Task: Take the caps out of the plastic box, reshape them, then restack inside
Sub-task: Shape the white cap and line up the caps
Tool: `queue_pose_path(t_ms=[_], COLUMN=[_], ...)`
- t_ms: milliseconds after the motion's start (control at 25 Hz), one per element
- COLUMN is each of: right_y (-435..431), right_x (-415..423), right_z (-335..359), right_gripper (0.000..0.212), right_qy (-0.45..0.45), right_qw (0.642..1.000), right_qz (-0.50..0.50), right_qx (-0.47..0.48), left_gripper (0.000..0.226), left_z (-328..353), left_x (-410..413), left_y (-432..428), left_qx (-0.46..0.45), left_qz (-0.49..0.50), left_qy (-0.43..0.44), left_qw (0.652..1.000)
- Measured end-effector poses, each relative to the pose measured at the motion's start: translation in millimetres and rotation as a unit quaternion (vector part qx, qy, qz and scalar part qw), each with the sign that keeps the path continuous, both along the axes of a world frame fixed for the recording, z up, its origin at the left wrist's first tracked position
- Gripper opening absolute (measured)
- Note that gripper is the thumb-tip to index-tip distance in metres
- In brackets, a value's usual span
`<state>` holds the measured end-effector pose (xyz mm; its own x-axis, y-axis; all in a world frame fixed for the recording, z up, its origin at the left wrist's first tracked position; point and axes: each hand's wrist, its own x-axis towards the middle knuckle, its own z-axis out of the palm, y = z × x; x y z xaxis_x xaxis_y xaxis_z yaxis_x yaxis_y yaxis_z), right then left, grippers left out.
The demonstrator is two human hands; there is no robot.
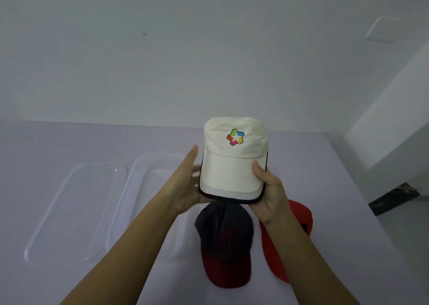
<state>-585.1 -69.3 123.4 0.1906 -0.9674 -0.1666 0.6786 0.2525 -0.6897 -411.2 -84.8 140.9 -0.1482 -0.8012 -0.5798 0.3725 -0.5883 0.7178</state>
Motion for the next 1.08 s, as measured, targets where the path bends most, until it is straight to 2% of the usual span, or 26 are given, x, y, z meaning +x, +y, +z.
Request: queue_pose_path(t_ms=[120, 240, 400, 600, 720, 920, 1080], right_y=[-7.1, -14.2, -23.1, -38.9, -63.0, -99.3, -121.3], right_x=[-4.5, -12.1, -27.0, -46.3, -58.0, -78.7, -91.2], right_z=[-4.7, -9.7, -24.7, -36.3, -54.8, -100.2, -134.1], right_gripper=[0.082, 0.054, 0.057, 0.053, 0.060, 0.054, 0.045], right_qy=[0.016, 0.082, 0.116, 0.069, 0.103, 0.163, 0.234], right_qw=[1.000, 0.996, 0.987, 0.993, 0.990, 0.969, 0.928], right_qz=[0.017, 0.044, 0.094, 0.079, 0.059, 0.098, 0.129], right_qx=[-0.010, 0.006, 0.061, 0.051, 0.079, 0.157, 0.260], left_gripper=[0.035, 0.038, 0.044, 0.044, 0.034, 0.041, 0.034], left_z=[-8.8, -15.9, -34.0, -52.8, -67.7, -105.0, -144.0], left_x=[-7.7, -10.8, -20.0, -37.9, -52.6, -67.7, -82.6], left_y=[5.0, -1.5, -14.3, -40.8, -59.5, -87.8, -103.0], left_qx=[-0.033, -0.039, -0.021, 0.006, 0.046, 0.094, 0.096], left_qz=[-0.001, 0.018, -0.036, -0.050, -0.022, -0.024, -0.039], left_qy=[0.123, 0.210, 0.233, 0.196, 0.120, 0.034, -0.013], left_qw=[0.992, 0.977, 0.972, 0.979, 0.992, 0.995, 0.995])
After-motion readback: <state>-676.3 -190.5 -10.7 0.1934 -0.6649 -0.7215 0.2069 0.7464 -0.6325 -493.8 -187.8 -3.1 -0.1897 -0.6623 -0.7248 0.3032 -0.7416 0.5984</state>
